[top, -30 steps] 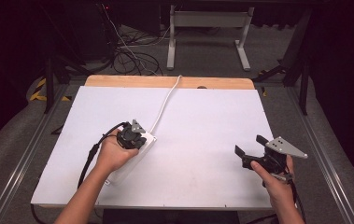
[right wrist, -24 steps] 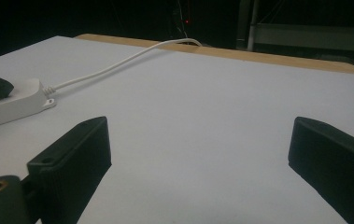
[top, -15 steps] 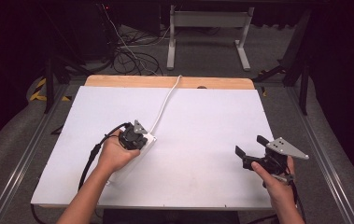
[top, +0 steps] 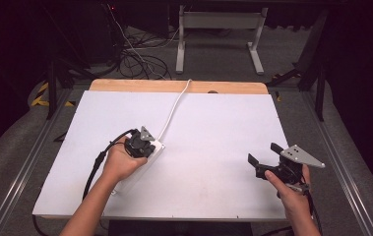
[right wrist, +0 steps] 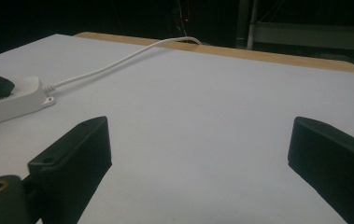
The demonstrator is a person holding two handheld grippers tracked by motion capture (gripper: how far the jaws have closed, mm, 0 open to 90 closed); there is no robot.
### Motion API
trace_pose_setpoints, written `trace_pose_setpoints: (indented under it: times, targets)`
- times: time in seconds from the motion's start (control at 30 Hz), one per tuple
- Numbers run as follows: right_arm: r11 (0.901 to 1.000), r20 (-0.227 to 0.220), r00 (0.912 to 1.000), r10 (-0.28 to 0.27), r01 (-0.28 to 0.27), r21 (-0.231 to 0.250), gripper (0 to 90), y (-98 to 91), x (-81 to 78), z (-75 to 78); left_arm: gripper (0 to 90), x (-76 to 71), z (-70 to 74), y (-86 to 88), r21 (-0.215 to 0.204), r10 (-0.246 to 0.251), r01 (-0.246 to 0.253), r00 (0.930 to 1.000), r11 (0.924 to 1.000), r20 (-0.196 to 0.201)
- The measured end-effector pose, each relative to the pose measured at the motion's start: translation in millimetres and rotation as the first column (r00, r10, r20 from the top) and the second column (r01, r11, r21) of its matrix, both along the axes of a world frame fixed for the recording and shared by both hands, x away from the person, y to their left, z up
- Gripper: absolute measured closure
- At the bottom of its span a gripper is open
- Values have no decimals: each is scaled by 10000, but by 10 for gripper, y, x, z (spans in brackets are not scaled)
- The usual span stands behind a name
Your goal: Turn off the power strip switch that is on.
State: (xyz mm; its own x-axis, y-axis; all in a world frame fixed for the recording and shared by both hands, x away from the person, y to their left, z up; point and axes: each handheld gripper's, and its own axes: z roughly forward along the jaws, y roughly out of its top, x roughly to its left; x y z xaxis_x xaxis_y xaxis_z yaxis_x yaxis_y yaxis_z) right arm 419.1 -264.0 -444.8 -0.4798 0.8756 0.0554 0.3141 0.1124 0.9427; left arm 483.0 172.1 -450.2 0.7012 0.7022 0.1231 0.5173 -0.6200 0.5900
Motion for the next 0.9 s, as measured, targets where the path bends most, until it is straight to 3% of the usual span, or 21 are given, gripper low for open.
trace_pose_setpoints:
  times: [0.9]
  targets:
    - [10000,-31,10000,-72,72,-2,67,-3,1,-4,900,7,0,26,-261,40,-42,9999,9996,-105]
